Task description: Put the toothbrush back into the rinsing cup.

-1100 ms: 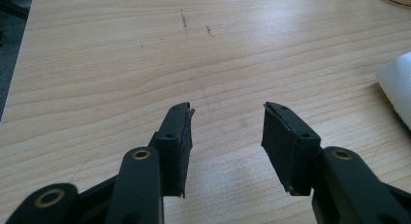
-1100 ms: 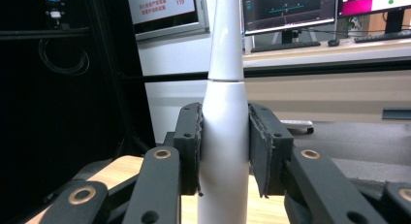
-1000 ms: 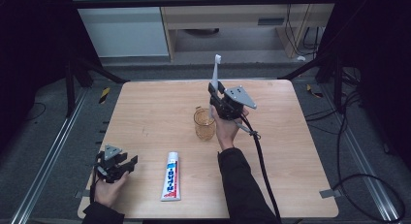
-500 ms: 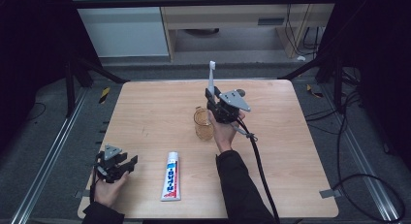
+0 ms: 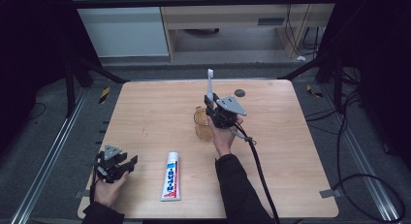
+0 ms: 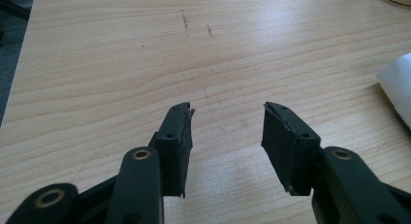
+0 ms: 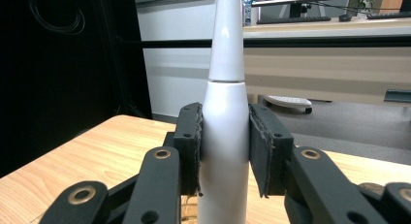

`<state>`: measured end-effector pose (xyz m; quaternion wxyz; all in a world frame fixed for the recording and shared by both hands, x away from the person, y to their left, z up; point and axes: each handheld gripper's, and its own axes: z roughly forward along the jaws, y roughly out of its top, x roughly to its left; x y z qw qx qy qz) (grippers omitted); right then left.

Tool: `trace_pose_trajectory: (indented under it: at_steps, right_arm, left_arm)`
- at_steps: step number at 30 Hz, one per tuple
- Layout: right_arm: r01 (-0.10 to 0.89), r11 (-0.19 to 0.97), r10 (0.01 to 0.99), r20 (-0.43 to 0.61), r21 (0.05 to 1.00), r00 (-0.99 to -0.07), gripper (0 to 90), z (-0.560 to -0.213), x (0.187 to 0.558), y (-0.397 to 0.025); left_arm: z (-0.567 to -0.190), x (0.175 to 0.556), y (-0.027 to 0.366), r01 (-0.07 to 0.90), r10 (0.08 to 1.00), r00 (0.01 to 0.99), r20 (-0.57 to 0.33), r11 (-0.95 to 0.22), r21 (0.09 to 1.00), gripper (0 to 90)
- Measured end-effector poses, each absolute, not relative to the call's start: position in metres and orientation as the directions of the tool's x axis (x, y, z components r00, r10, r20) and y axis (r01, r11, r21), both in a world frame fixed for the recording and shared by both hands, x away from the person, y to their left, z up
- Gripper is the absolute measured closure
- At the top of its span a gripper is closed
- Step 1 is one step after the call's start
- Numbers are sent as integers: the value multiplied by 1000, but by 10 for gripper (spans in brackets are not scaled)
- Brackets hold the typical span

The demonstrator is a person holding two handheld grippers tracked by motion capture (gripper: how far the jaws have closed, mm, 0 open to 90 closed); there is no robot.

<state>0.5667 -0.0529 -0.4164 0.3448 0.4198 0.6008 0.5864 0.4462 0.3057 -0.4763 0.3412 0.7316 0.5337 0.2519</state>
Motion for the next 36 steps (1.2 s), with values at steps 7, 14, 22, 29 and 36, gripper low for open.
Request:
trace_pose_trajectory:
  at_steps: [7,14,22,29,36]
  right_arm:
    - [131,-33,910,84,991,-407,674,-429,564,-54]
    - [159,-21,910,85,987,-406,673,-441,561,-55]
    - [173,27,906,49,985,-420,673,-446,559,-51]
    - [187,21,906,60,982,-418,673,-449,558,-52]
    - [198,23,906,63,980,-418,672,-451,558,-55]
  left_arm:
    - [-476,446,306,608,953,304,6,-199,768,528]
    - [-476,446,305,609,953,304,6,-199,768,529]
    - [-476,446,305,609,952,305,6,-200,768,528]
    - [-476,446,305,609,952,306,7,-202,767,528]
    - [-477,446,305,610,952,306,7,-202,766,528]
